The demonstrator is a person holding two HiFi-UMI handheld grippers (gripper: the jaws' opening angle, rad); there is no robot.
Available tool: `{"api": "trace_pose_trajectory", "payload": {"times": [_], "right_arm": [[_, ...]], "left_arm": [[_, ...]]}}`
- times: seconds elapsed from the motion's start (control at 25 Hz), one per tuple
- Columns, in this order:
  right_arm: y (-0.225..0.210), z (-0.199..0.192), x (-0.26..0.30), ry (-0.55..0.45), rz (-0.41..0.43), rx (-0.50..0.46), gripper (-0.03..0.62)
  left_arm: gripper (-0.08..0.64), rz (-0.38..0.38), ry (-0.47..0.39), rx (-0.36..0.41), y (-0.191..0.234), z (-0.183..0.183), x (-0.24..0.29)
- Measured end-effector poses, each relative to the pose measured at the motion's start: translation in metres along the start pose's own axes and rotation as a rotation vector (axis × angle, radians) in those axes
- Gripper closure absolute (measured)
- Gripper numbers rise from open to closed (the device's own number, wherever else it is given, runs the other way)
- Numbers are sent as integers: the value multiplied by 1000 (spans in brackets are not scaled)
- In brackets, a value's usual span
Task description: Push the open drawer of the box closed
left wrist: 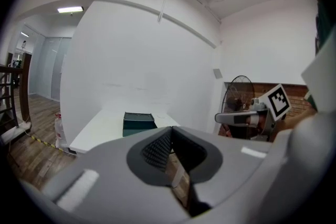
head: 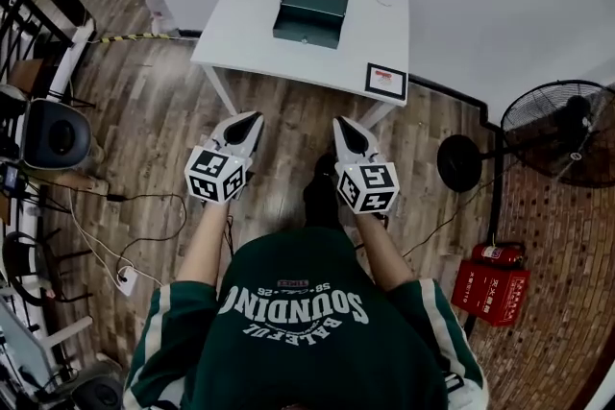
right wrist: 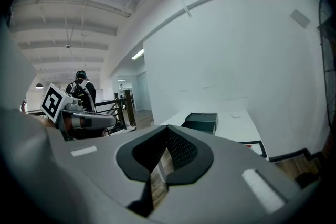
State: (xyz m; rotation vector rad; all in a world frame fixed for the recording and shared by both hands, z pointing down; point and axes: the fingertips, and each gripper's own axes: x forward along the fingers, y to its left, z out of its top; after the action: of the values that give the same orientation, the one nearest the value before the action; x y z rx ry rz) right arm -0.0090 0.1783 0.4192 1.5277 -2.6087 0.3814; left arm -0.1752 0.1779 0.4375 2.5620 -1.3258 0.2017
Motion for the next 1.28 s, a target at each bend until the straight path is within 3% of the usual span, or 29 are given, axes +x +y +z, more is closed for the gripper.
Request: {"api": "trace_pose_trajectory", "payload": {"times": [0.4, 0.88, 1.28], "right_arm": [[-71, 19, 86, 29, 10, 24, 591], [-168, 70, 221, 73, 132, -20, 591], [-196, 89, 281, 83, 222, -42, 591]], "left_arm": [[511, 15, 36, -23, 46, 13, 102], [511, 109, 74, -63, 106, 48, 245], [511, 179, 76, -84, 130, 59, 295]]}}
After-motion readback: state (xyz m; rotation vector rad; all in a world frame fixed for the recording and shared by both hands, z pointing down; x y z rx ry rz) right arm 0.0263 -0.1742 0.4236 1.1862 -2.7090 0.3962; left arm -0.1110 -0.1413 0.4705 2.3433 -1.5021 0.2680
